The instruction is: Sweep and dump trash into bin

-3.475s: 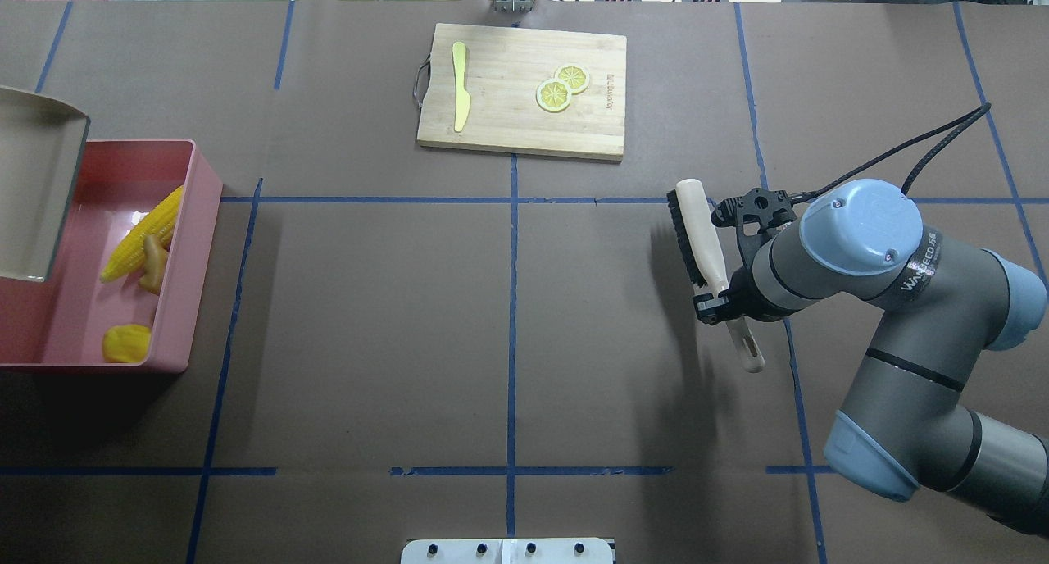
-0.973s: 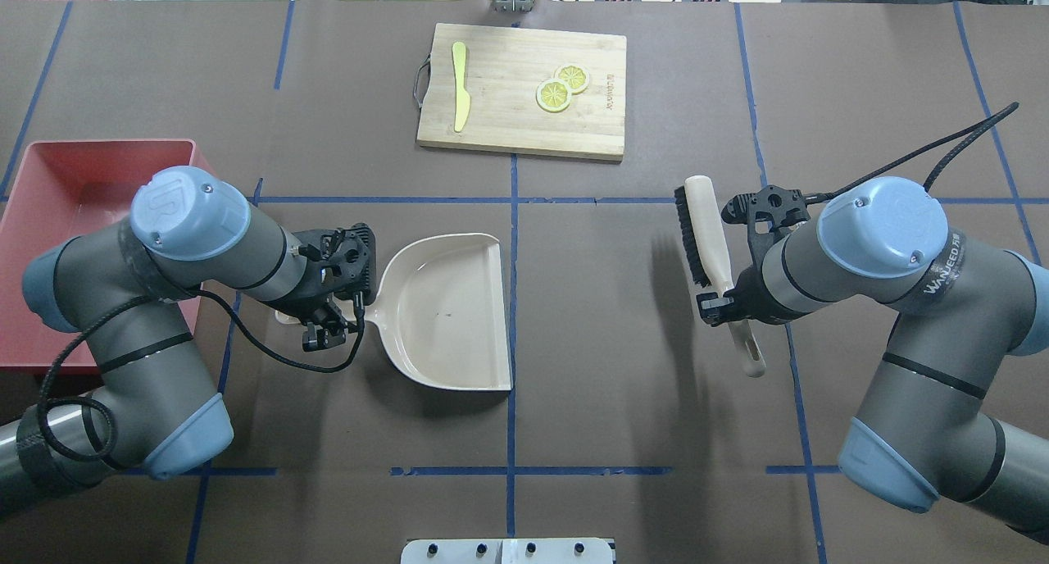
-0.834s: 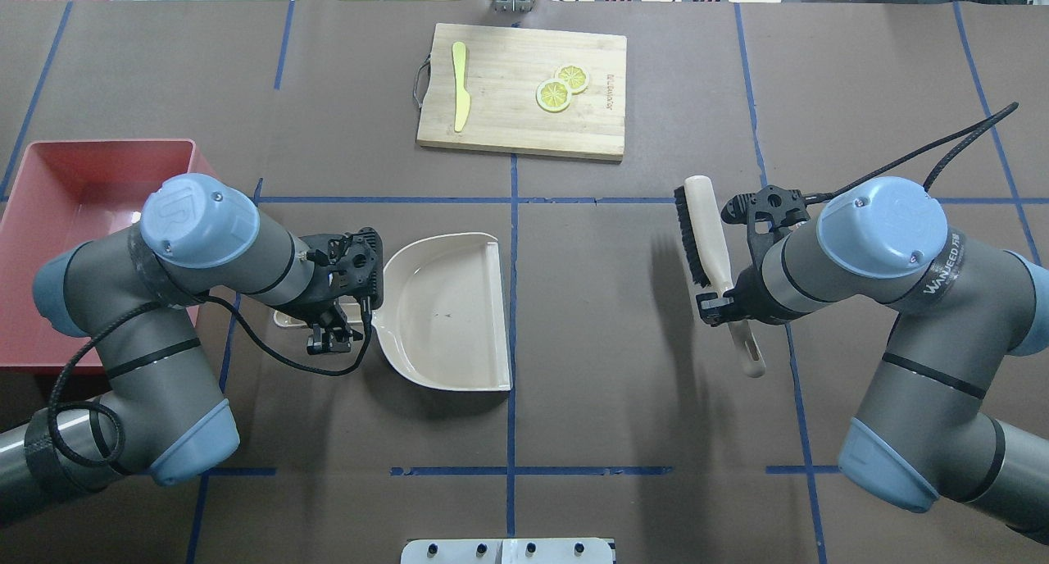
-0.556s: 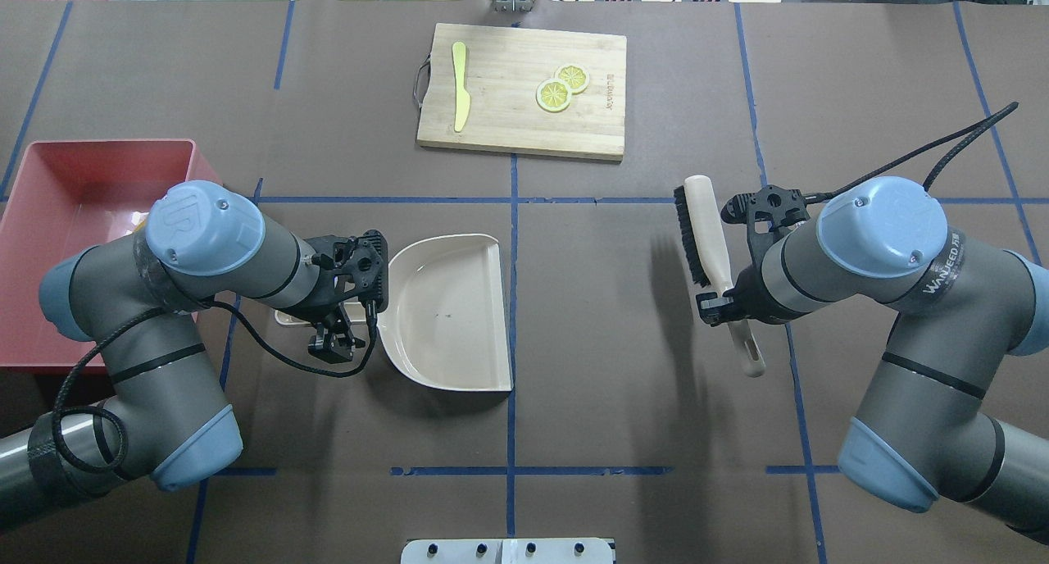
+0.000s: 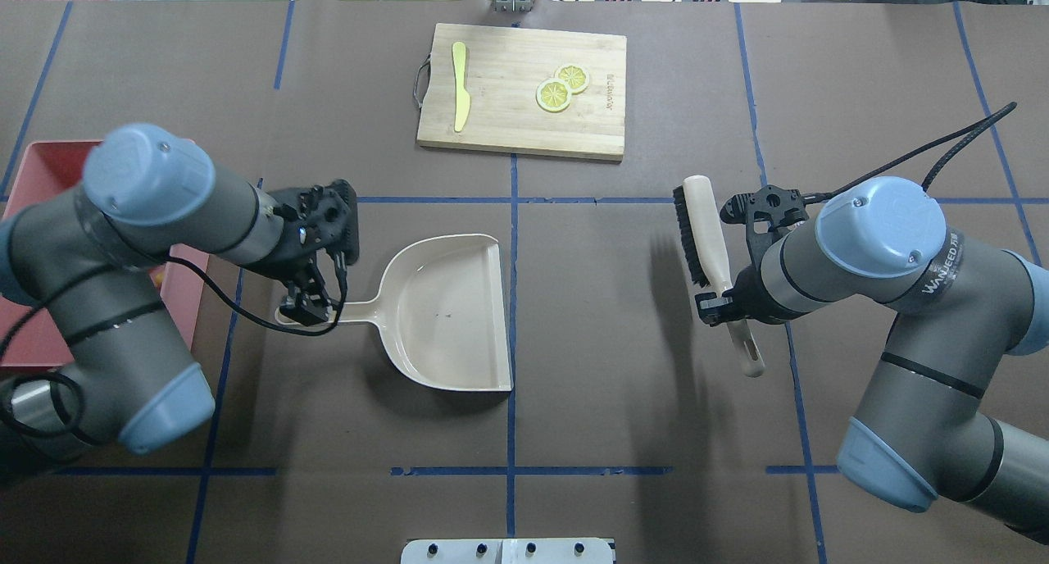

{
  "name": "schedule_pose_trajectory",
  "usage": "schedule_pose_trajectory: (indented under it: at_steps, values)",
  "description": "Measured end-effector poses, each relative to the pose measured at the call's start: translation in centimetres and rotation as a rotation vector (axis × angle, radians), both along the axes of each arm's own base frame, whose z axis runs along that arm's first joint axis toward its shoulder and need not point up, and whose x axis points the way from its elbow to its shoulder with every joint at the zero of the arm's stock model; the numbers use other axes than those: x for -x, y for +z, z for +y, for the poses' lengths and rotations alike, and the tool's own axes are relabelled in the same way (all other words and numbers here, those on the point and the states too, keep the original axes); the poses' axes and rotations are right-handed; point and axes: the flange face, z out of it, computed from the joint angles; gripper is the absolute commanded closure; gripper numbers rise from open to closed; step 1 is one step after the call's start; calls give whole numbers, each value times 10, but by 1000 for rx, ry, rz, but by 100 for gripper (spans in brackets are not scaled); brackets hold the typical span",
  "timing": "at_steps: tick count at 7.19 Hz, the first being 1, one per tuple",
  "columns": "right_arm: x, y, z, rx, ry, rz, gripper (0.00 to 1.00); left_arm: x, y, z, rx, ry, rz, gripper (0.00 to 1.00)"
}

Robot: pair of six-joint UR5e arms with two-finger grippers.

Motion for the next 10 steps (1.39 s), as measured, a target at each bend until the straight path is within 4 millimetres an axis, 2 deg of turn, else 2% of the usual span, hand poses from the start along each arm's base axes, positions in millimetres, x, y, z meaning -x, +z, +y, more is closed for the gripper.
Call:
schedule_pose_trajectory:
  at_steps: [1,2,4,5,6,7,8,9,10]
  values:
    - [0,0,0,0,0,1,100,28,-3,-8,36,-38,-27,0]
    - [0,0,-1,0,1,1,100,59,5,-21,79,-93,-58,0]
    - [0,0,-1,0,3,1,100,137,49,-55,190,-238,-121,0]
    - [0,1,-1,0,4,2,100,182,79,-71,268,-312,-146,0]
    - [-1,1,-2,0,5,3,100,237,118,-84,368,-397,-163,0]
    - [-1,1,-2,0,7,3,100,296,168,-94,498,-480,-160,0]
    - [-1,1,-2,-1,7,4,100,357,230,-96,665,-554,-130,0]
    - [-1,1,-2,-2,8,4,100,409,289,-90,824,-617,-77,0]
    - [-1,1,-3,-1,9,4,100,444,334,-73,940,-661,-29,0]
